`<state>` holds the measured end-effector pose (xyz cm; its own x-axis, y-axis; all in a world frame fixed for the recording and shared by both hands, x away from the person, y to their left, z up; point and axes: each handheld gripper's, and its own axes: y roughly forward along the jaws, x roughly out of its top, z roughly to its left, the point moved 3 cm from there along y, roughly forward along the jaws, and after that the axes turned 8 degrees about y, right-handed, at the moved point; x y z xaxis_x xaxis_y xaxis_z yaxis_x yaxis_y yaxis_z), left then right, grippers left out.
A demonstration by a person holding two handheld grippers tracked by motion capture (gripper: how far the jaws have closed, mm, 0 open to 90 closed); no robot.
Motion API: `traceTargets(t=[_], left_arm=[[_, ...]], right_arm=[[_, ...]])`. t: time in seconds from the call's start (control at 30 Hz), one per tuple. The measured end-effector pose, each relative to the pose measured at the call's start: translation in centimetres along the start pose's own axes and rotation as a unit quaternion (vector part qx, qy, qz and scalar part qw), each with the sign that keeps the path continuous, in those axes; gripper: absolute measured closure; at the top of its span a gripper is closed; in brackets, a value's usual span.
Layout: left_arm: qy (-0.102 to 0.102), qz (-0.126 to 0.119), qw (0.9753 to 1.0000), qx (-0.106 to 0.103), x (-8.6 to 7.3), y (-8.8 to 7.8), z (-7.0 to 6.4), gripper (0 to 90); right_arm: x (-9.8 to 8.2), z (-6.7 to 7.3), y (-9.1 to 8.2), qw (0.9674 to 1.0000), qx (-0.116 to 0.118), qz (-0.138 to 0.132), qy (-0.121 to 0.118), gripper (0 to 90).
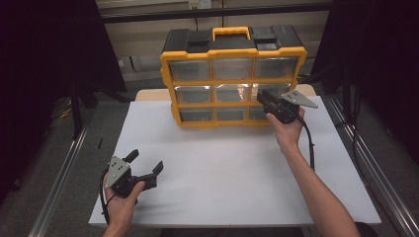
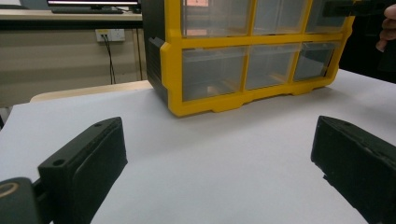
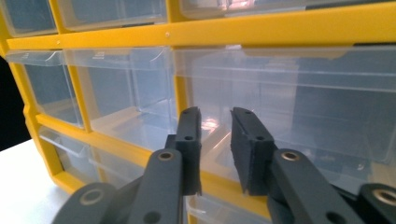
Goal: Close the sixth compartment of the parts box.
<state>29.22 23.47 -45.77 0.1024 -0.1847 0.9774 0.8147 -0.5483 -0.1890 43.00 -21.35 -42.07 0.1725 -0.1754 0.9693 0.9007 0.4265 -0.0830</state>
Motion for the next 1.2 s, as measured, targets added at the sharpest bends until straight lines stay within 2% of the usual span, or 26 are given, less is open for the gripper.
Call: traceTargets(t=[0.07,0.1,0.13,0.3,0.43,0.53,0.57,0.6,0.63,0.7,0.87,1.0,1.03,1.13,1.17,1.2], left_arm=[[0.0,0.002,1.0,0.003,0.0,0.0,0.0,3.4],[0.001,0.002,1.0,0.002,-0.1,0.0,0.0,3.4],[0.002,0.003,1.0,0.002,-0.1,0.0,0.0,3.4],[0.009,0.006,0.9999,-0.002,-0.1,0.0,0.0,4.3],[-0.001,0.005,1.0,0.006,-0.1,0.2,0.0,4.3],[-0.004,0.004,1.0,0.004,-0.1,0.2,0.0,4.2],[0.002,0.009,1.0,0.002,-0.2,0.2,0.1,4.2],[-0.007,0.006,1.0,0.002,-0.2,0.3,0.0,4.1],[-0.007,0.007,0.9999,0.002,-0.2,0.3,0.0,4.1],[0.004,0.009,0.9999,0.005,-0.2,0.2,0.1,3.9],[0.002,0.01,0.9999,0.007,-0.2,0.2,0.1,3.9],[-0.005,0.009,0.9999,0.009,-0.2,0.4,-0.1,3.9],[-0.005,0.008,0.9999,0.009,-0.2,0.4,-0.1,3.9],[-0.003,0.011,0.9999,0.01,-0.2,0.4,0.0,3.9],[0.0,0.012,0.9998,0.015,-0.2,0.3,0.1,3.9],[-0.002,0.012,0.9999,0.012,-0.2,0.3,0.1,3.9]], right_arm=[[-0.1,0.1,-0.1,1.0,0.005,0.003,0.001,66.5],[-0.2,0.2,-0.4,1.0,0.007,0.006,0.003,58.0],[-0.2,0.2,-0.4,1.0,0.007,0.006,0.003,58.0],[-0.2,0.6,-1.0,1.0,0.0,0.001,0.006,38.5],[0.0,0.6,-1.4,0.9999,-0.002,0.002,0.011,24.4],[-0.2,0.5,-1.8,0.9998,-0.002,0.005,0.017,15.5],[-0.3,0.5,-1.9,0.9998,-0.003,0.006,0.02,13.0],[-0.4,0.5,-2.0,0.9997,-0.003,0.009,0.021,11.2],[-0.5,0.4,-2.1,0.9996,-0.006,0.01,0.024,9.0],[-0.6,0.2,-2.2,0.9995,-0.007,0.014,0.027,6.1],[-1.0,0.0,-3.2,0.9995,0.002,0.025,0.018,1.5],[-1.5,-0.4,-4.2,0.9996,-0.004,0.017,0.023,1.9],[-1.7,-0.5,-4.4,0.9995,-0.007,0.018,0.025,2.4],[-2.2,-0.5,-5.2,0.9996,-0.012,0.026,0.008,2.3],[-2.4,-0.5,-5.4,0.9995,-0.008,0.029,0.012,2.3],[-2.5,-0.5,-5.7,0.9994,-0.006,0.03,0.013,2.2]])
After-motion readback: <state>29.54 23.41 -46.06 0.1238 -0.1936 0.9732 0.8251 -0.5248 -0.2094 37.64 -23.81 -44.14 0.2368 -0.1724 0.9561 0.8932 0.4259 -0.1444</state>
